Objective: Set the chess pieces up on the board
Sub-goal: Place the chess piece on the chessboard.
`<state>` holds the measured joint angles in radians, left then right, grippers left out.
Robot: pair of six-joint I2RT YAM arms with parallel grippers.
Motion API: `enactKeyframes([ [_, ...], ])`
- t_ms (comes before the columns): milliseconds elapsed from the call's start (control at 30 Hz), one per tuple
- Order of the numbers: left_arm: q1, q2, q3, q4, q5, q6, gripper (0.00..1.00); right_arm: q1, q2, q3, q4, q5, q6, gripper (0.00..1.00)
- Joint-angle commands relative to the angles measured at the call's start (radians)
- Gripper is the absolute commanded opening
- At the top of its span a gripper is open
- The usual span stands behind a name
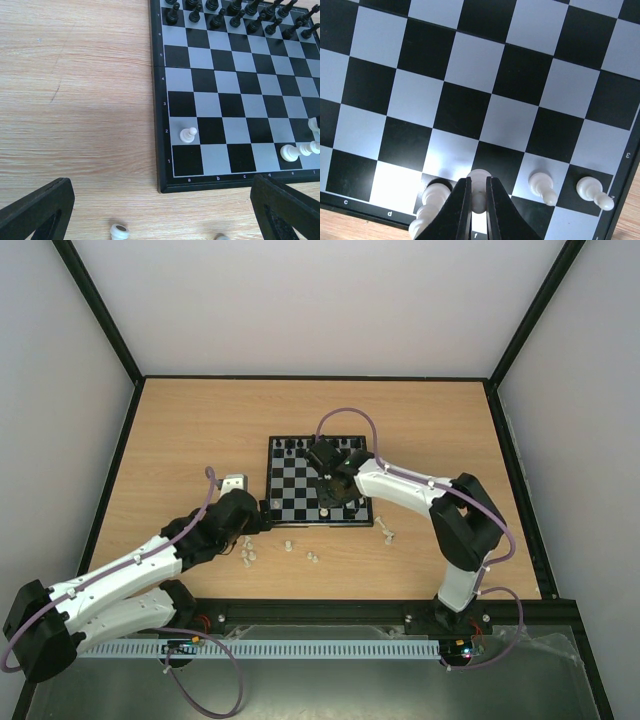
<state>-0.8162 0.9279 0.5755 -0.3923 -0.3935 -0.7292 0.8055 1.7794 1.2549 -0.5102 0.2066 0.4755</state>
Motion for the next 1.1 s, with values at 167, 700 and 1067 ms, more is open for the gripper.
enactKeyframes([
  [167,-0.004,0.001,-0.004,-0.002,-0.01,-0.001,0.99,-0.032,0.034,0.013,-0.029,-0.022,-0.035,0.04],
  [700,-0.004,0.006,-0.008,-0.001,-0.011,-0.005,1.0,-0.048,0.074,-0.012,-0.001,-0.049,-0.046,0.05],
  [1067,-0.003,0.009,-0.009,0.002,-0.008,-0.006,1.0,-0.048,0.063,-0.022,-0.009,-0.046,-0.044,0.15],
])
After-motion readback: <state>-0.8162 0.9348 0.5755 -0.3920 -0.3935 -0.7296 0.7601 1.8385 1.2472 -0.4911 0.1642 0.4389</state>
